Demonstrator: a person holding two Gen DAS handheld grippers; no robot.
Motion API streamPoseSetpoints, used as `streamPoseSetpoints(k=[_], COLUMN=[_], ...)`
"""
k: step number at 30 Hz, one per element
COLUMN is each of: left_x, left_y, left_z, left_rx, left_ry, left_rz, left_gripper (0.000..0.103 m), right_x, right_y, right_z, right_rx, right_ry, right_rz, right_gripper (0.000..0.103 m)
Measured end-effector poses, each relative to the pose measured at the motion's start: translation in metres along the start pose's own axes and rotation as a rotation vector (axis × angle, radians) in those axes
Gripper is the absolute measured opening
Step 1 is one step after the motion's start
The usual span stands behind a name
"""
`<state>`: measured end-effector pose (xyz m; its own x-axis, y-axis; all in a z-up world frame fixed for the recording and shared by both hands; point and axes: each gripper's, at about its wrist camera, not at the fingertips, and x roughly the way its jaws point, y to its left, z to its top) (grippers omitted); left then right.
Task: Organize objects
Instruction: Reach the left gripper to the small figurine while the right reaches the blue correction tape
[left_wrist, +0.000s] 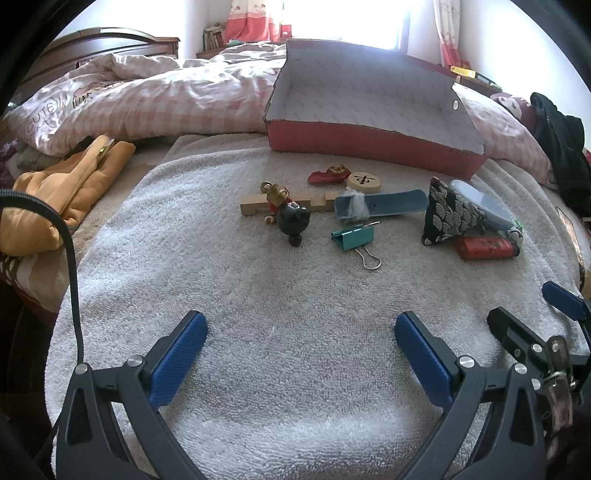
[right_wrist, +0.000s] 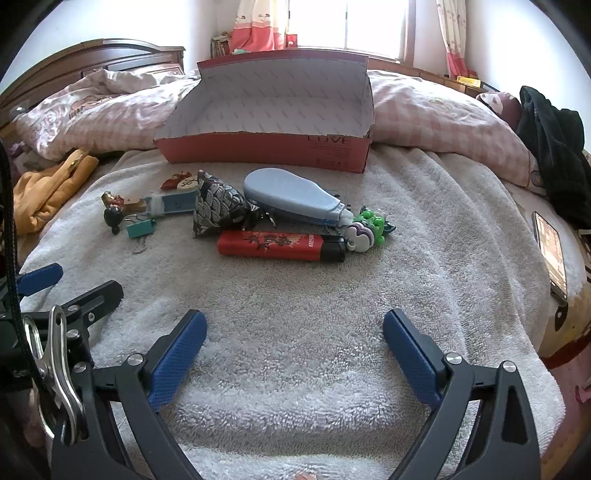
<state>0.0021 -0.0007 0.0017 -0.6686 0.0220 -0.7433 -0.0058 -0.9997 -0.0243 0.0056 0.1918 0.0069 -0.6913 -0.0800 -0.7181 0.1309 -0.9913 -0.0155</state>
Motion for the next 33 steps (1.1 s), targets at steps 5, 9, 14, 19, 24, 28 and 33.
streamPoseSetpoints(k=[5, 9, 14, 19, 24, 28, 33], left_x=[-0.002, -0.002, -0.007, -0.009, -0.003, 0.003, 0.01], left_y=[0.0, 0.002, 0.007, 0.01, 0.017, 0.023, 0.022], left_z=[0.001, 0.003, 0.009, 0.021, 0.034, 0.044, 0.052], left_rx=[0.007, 0.01, 0.011, 0.017, -0.002, -0.027, -0.03], left_ry=[0.009, 0.022, 0.01, -0.007, -0.005, -0.004, 0.002], left_rz=[-0.007, -0.025, -0.055, -0.054, -0.05, -0.05, -0.05], left_gripper=[0.103, 0.103, 0.103, 0.103, 0.102, 0.102, 0.101], right_x=[-0.001, -0.004, -0.006, -0.006, -0.004, 0.001, 0.008], right_y=[-0.001, -0.003, -0.004, -0.006, -0.006, -0.01, -0.016], right_z=[0.001, 0.0, 0.001, 0.01, 0.017, 0.026, 0.044], right_rx=[-0.01, -0.017, -0.033, -0.036, -0.035, -0.018, -0.034], right_ry=[0.007, 0.002, 0.006, 0.001, 0.004, 0.016, 0.037], right_rz=[0.038, 0.088, 0.147, 0.167, 0.171, 0.18, 0.186], right_gripper=[0.098, 0.098, 0.098, 0.098, 0.098, 0.098, 0.098])
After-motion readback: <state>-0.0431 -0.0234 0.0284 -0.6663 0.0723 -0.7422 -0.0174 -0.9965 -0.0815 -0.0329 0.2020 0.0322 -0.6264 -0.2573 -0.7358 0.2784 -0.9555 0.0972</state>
